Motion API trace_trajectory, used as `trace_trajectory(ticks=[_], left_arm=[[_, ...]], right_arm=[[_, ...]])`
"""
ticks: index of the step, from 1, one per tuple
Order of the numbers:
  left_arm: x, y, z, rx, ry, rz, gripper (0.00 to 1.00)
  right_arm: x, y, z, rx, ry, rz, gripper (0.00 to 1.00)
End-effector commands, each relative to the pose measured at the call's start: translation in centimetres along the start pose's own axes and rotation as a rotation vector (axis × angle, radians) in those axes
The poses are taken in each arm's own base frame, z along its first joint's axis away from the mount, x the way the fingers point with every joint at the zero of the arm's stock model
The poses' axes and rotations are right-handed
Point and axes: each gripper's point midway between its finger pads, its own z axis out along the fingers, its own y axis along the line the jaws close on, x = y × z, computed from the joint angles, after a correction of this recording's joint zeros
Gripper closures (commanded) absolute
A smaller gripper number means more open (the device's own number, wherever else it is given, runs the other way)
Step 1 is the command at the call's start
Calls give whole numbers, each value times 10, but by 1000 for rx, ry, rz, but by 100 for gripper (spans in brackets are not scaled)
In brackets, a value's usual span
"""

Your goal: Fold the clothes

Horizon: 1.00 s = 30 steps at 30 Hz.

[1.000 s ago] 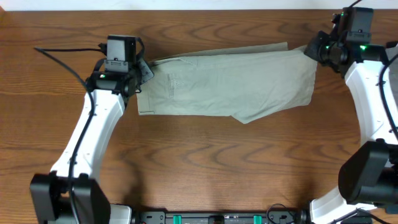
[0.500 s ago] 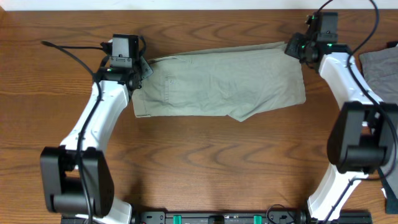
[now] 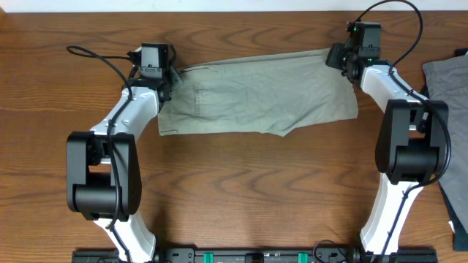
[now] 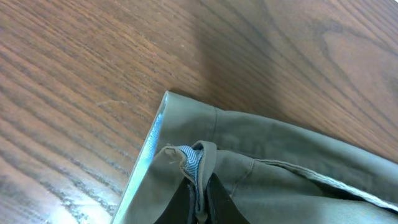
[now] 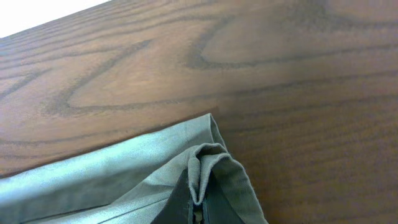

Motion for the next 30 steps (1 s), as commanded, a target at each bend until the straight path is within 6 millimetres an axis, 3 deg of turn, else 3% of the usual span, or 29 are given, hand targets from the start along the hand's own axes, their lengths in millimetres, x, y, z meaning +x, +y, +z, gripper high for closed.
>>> trace_trajectory(ticks=[1,7,9,10,12,14,17,20,23,24,26,27,28,29,30], left_arm=[[-24,46,13,-138,-60,-47,94],[-12,62,35,-173,-27,-55,94],[-12,62,38,-171,-28,-55,94],[-13,61,38,-167,-34,-56,93],[-20,56,38,-149,-61,-51,78],[-36,45,32,-104,-106,-6,47],[-60,20,10,-6,-151,67,31],[-89,-3,-27,86,-222,75,24],[-106,-23,-72,190,-265,77,27],[-107,-28,-85,217,-263,81,38],[-103,-32,-100,247,-241,89,56],[-98,-32,-106,255,-219,93,70],[-92,-31,-107,253,-194,96,81],[-84,-29,-106,244,-163,99,93],[-74,-24,-104,224,-119,102,94]], right_arm=[[-25,-34,-5,163,-82,-31,99],[-22,-34,-1,162,-80,-32,98],[-21,-35,2,161,-84,-32,87],[-22,-35,3,161,-86,-32,77],[-21,-34,4,159,-89,-32,48],[-24,-32,3,148,-97,-33,21],[-35,-20,-4,94,-106,-68,1],[-50,-3,-21,38,-98,-104,1],[-60,17,-44,-16,-74,-124,1],[-62,25,-53,-31,-61,-129,1],[-59,38,-67,-61,-28,-136,13],[-54,46,-74,-80,-3,-141,21],[-47,53,-79,-95,25,-145,38],[-40,58,-83,-110,58,-147,58],[-26,65,-86,-130,111,-149,88]])
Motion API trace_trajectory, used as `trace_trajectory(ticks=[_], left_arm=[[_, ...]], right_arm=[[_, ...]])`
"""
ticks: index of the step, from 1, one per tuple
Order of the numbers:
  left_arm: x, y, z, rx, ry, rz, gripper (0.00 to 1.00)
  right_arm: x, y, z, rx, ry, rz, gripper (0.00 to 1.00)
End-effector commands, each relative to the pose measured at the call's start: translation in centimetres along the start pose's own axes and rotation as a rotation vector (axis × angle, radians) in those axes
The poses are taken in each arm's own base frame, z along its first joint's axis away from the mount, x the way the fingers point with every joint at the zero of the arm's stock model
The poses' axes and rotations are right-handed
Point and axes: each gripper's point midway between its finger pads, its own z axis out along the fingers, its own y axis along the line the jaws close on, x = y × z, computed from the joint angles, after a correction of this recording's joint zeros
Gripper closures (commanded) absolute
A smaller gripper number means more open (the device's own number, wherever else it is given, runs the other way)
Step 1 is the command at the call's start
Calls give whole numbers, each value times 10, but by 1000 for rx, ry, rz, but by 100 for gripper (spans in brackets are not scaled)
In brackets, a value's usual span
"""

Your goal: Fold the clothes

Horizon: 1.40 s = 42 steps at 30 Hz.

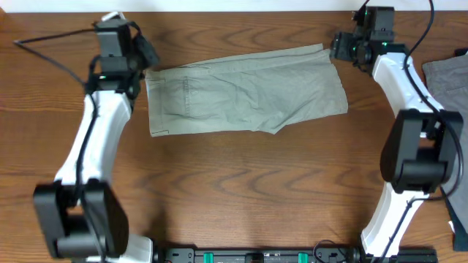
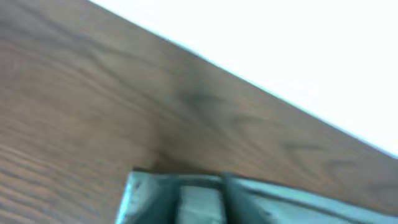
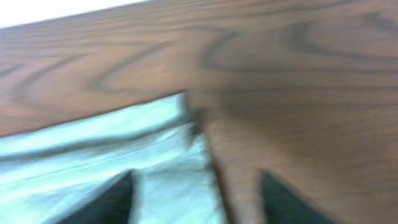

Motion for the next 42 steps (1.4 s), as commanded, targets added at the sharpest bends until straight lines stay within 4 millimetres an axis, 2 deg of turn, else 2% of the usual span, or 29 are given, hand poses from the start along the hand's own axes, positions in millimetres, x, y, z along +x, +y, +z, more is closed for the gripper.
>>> trace_trajectory(ticks=[1,4,8,14,18,21,23,26,32,35,39,42], left_arm=[[39,4,4,-7,151,16,94],[77,20,5,-73,296,20,94],[116,39,19,-132,416,19,94],[154,51,59,-153,491,52,94],[172,59,71,-171,530,52,94],[193,67,70,-201,600,56,94],[206,72,65,-225,653,59,94],[219,76,52,-255,718,67,94],[228,70,32,-274,783,84,94],[232,62,18,-274,808,104,94],[231,48,3,-258,817,138,94],[211,38,-2,-248,735,164,94]], right_arm=[[2,48,-27,-127,36,-47,99],[41,60,-23,-141,176,-52,99],[84,67,-9,-129,299,-67,99],[119,42,38,10,332,-101,99],[141,30,60,39,383,-95,99],[164,18,67,69,456,-86,99],[182,9,64,99,528,-70,99],[203,-10,50,199,622,-16,99],[217,-33,15,349,724,12,99],[219,-39,-1,397,760,3,99],[213,-40,-17,415,761,-6,99],[196,-32,-21,376,703,-23,99]])
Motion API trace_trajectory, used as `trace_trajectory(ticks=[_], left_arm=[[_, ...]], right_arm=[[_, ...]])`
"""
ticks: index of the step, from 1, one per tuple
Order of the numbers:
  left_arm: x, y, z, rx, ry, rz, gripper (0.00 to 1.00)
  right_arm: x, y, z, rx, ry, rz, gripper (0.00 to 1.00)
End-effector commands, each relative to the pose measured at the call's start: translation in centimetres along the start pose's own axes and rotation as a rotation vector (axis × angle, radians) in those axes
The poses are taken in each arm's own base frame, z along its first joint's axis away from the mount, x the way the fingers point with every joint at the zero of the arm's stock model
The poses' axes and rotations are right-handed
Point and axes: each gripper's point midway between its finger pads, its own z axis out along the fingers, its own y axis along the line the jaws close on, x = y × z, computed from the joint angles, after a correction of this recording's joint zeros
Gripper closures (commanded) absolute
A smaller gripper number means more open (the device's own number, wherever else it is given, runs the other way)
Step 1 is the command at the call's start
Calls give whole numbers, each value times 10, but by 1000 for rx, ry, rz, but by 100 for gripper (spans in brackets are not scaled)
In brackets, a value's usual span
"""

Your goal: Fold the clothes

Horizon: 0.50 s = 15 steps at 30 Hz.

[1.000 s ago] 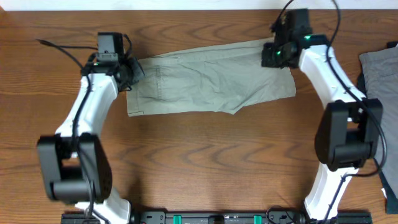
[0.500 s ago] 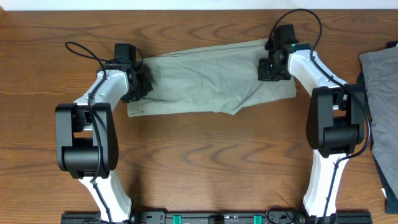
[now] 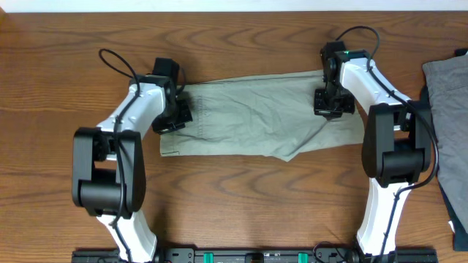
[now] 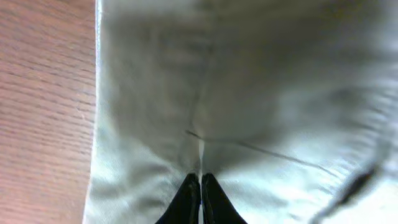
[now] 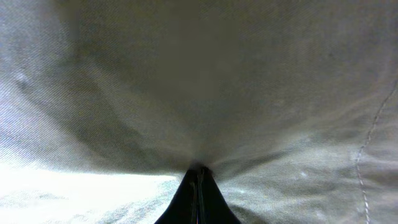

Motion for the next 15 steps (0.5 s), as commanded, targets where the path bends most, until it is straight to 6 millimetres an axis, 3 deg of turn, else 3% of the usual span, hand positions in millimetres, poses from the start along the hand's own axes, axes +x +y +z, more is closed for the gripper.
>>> trace_trajectory(ticks=[1,5,8,11,15], left_arm=[[-19,2,-36,-28,-152,13,94],[-42,-3,-75,1,-313,7,94],[-47,-11,-91,47,-365,13,94],[-46,-16,-91,73,-356,18,94],[-42,-15,-77,62,-319,19,94]], right_arm=[[-3,-15,-4,33,-33,7,99],[-16,-4,-37,-38,-143,-6,99],[-22,-1,-58,-55,-208,-7,99],[-23,2,-67,-72,-231,-11,99],[-21,9,-63,-104,-213,-16,99]])
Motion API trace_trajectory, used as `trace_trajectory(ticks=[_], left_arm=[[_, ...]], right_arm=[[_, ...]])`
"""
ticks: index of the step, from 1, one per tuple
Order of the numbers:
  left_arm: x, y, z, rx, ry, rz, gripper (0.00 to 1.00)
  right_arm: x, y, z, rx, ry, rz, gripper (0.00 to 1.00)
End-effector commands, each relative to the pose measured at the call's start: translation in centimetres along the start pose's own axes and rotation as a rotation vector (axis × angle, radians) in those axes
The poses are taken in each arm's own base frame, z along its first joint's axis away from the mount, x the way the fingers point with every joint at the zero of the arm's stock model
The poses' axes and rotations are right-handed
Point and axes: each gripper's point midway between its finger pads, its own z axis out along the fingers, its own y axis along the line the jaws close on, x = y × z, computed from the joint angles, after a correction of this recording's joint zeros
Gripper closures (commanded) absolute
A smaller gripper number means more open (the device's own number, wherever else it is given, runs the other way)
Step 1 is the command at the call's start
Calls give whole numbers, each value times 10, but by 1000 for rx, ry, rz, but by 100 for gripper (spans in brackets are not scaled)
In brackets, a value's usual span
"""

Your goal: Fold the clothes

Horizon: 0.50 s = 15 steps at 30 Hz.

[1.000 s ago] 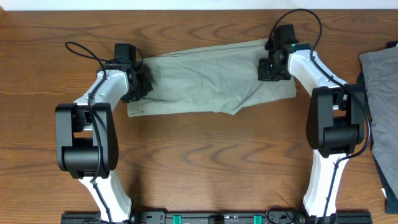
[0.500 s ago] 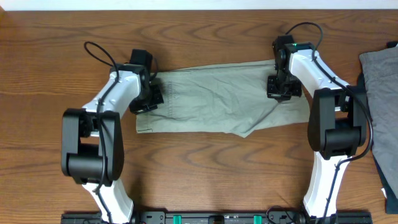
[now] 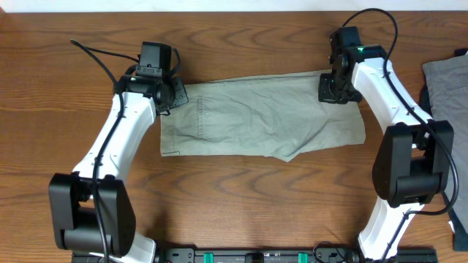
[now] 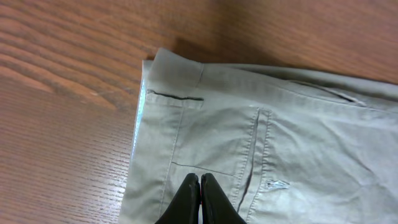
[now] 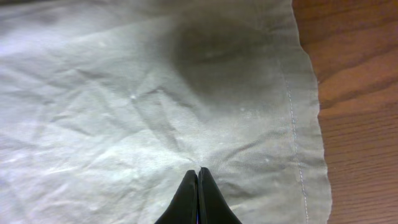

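Observation:
Khaki shorts (image 3: 256,113) lie spread flat on the wooden table, waistband to the left, leg hem to the right. My left gripper (image 3: 170,93) hovers over the waistband's far corner. In the left wrist view it (image 4: 200,178) is shut, its tips just above the back pocket seams (image 4: 255,149) with nothing between them. My right gripper (image 3: 336,91) is over the far right part of the leg. It (image 5: 198,173) is shut too, tips at the wrinkled cloth (image 5: 124,93) near the stitched hem (image 5: 292,137).
A grey garment (image 3: 446,80) lies at the table's right edge, beyond the right arm. Bare wood (image 3: 241,197) runs in front of the shorts down to the arm bases. The table's far edge (image 3: 234,10) is a short way behind the shorts.
Both shut grippers were tight against the cloth, nearer the middle of the shorts. Now they sit farther back and higher, with more cloth in each wrist view. The shorts lie as before.
At first each gripper was shut on a far corner of the shorts. A second later the shorts lay farther left and back, with the right gripper's fingers apart. Then both shut grippers were against the cloth, and now they are higher over it.

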Motion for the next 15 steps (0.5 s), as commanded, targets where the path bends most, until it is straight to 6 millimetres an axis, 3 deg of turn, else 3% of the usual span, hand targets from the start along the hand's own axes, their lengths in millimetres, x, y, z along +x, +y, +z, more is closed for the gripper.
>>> trace_trajectory(ticks=[1,5,15], left_arm=[[10,2,15,-17,47,7,94],[11,1,33,-20,60,7,94],[-15,-13,79,24,-40,38,94]], right_arm=[[3,6,5,-26,18,-14,99],[-3,11,18,-37,5,-18,99],[-56,22,43,-62,-193,-27,99]])
